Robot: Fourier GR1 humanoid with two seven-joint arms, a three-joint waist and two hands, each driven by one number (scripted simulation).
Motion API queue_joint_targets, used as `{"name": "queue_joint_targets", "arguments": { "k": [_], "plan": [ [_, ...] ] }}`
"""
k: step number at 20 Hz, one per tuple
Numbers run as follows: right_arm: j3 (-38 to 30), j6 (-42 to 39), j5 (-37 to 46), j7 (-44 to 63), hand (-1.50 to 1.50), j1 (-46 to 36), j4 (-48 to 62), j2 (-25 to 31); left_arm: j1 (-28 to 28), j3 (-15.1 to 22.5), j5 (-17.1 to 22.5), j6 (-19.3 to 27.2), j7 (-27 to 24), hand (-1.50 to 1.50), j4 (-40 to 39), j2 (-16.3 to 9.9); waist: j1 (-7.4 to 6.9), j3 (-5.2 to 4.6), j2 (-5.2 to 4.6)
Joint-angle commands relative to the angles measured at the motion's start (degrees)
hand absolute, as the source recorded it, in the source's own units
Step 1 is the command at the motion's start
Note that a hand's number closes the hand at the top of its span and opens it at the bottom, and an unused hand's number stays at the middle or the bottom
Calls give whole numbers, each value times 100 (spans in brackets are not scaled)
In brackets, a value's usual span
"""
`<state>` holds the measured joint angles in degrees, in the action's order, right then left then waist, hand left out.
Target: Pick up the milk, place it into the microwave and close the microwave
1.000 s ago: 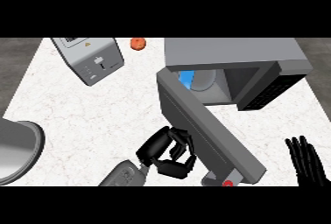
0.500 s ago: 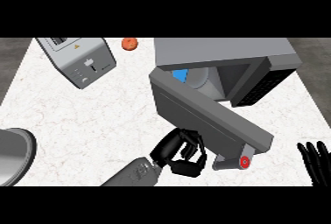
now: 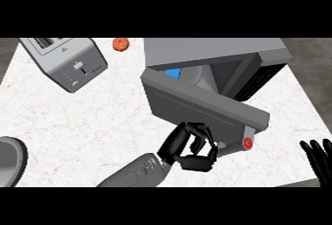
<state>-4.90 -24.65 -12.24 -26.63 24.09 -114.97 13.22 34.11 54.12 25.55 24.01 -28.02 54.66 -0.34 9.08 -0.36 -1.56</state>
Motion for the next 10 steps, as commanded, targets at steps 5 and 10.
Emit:
{"name": "queue_joint_targets", "arguments": {
  "k": [5,10],
  "plan": [
    [-260,-47,-192,336,-150,-226,-461,353,516,-130,921,1140,-122,150,44,33,271,-4,-36],
    [-388,-58,-498,540,-150,-488,-484,477,990,-194,1386,1489,56,-150,-133,34,365,4,-96]
  ]
}}
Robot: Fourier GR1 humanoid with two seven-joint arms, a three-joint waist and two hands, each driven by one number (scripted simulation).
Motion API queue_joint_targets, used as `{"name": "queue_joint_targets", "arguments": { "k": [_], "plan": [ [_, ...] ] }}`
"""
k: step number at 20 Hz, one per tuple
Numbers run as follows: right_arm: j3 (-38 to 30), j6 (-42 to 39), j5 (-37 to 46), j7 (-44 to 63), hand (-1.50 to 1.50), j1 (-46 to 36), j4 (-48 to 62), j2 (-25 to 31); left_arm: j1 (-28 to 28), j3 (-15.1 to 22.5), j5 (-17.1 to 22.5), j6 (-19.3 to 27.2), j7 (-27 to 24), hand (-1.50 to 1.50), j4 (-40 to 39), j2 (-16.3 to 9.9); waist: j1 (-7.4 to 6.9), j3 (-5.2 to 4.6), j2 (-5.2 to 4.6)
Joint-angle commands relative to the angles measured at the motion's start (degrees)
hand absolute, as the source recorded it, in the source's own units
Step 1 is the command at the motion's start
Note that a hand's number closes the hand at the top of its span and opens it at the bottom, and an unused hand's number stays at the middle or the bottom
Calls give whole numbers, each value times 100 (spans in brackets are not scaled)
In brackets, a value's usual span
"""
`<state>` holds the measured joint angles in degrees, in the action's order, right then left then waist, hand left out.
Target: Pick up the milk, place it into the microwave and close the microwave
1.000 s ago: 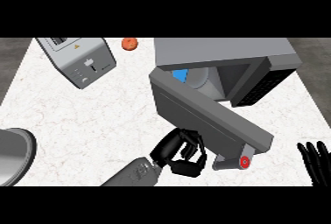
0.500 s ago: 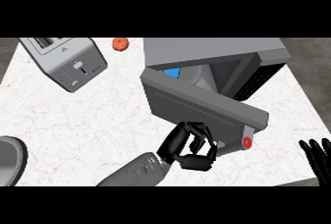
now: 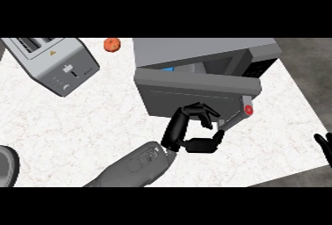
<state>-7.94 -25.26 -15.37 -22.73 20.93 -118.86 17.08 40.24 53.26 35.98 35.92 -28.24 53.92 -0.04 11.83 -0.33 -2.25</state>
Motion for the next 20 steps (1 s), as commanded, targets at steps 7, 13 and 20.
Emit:
{"name": "queue_joint_targets", "arguments": {
  "k": [7,13,20],
  "plan": [
    [-1051,401,950,-39,150,-783,-387,890,751,-360,868,694,170,-150,-325,4,318,-12,-84],
    [-1153,503,1105,51,150,-1128,-284,1093,966,-530,1346,834,-24,-150,-373,4,317,-5,-183],
    [-1186,509,1109,78,150,-1413,-160,1226,1005,-514,1673,921,-276,-150,-565,4,347,8,-240]
  ]
}}
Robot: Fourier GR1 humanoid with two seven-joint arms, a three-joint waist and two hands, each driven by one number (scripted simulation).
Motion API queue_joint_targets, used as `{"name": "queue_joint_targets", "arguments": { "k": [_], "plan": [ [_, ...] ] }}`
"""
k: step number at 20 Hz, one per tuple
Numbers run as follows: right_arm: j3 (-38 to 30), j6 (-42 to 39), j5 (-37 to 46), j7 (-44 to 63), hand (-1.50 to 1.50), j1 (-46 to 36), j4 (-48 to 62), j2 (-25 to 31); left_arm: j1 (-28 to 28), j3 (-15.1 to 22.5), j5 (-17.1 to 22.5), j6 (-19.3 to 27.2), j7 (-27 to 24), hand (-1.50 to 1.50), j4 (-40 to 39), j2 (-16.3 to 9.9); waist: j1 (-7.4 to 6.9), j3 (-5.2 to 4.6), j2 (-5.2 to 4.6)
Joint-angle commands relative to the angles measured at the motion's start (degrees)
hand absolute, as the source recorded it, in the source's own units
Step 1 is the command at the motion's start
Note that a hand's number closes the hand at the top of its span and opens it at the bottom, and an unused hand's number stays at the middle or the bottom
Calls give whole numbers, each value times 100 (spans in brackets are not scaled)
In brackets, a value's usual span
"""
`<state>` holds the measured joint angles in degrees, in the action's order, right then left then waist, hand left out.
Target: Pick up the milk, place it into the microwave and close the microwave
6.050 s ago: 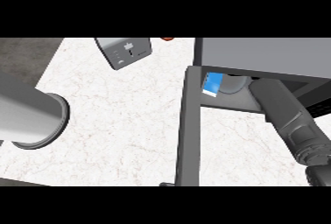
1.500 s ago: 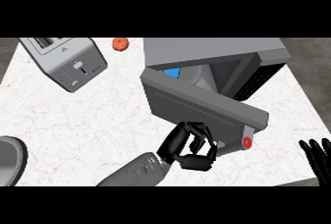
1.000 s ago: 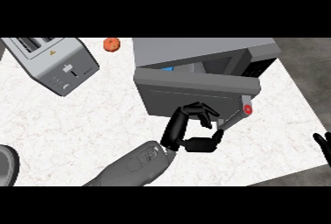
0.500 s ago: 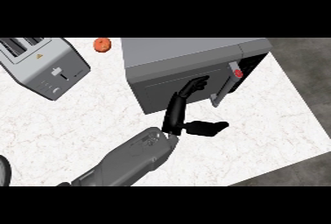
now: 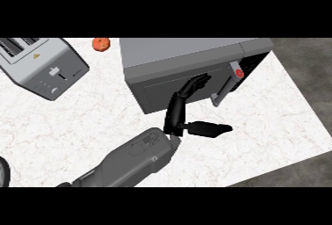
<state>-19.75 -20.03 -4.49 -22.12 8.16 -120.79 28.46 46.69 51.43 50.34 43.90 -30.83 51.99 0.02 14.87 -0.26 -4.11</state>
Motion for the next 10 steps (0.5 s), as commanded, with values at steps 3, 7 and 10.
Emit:
{"name": "queue_joint_targets", "arguments": {
  "k": [3,7,10],
  "plan": [
    [-92,11,29,80,150,-309,161,200,390,-304,332,127,-170,-150,-391,-2,21,-2,-85],
    [-50,26,41,88,150,-403,253,196,454,-250,479,68,-262,-150,-503,-2,59,10,-89],
    [-61,44,42,141,150,-572,336,265,506,-237,595,63,-323,-150,-522,-2,40,8,-102]
  ]
}}
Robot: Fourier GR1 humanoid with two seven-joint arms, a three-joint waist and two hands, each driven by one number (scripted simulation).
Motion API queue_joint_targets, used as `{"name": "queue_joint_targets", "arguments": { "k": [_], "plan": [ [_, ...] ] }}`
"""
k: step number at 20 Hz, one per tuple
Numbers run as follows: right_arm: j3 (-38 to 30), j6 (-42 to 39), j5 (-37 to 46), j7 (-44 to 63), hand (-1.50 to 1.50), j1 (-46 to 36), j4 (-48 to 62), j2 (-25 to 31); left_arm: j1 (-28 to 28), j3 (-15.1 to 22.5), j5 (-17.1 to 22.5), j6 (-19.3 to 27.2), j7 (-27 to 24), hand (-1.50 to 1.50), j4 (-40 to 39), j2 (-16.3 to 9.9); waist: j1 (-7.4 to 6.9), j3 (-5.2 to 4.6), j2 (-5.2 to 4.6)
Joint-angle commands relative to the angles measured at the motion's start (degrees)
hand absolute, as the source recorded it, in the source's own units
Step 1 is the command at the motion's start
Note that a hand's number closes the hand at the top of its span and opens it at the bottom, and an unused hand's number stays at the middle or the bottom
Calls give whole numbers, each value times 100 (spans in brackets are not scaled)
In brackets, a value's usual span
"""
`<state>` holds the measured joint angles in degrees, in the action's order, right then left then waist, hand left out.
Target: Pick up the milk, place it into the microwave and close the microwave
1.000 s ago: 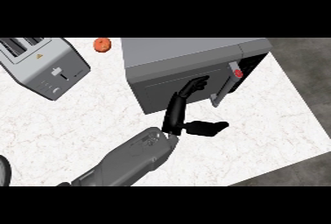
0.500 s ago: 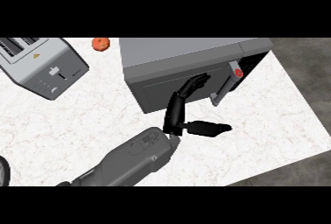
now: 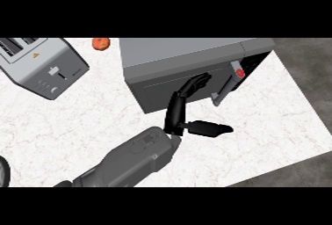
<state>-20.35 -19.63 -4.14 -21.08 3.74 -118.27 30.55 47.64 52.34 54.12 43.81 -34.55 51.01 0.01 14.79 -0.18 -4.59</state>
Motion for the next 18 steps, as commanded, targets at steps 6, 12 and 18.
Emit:
{"name": "queue_joint_targets", "arguments": {
  "k": [6,12,18],
  "plan": [
    [552,-288,-1367,274,-150,-130,653,-723,409,-233,349,2,-120,-150,-388,-1,7,35,-123],
    [517,-469,-1824,453,-150,-328,937,-621,435,-272,484,-64,-309,-150,-583,-1,39,19,-119],
    [359,-649,-2215,560,-150,-564,1290,-425,412,-228,605,-39,-471,-150,-645,-2,108,23,-125]
  ]
}}
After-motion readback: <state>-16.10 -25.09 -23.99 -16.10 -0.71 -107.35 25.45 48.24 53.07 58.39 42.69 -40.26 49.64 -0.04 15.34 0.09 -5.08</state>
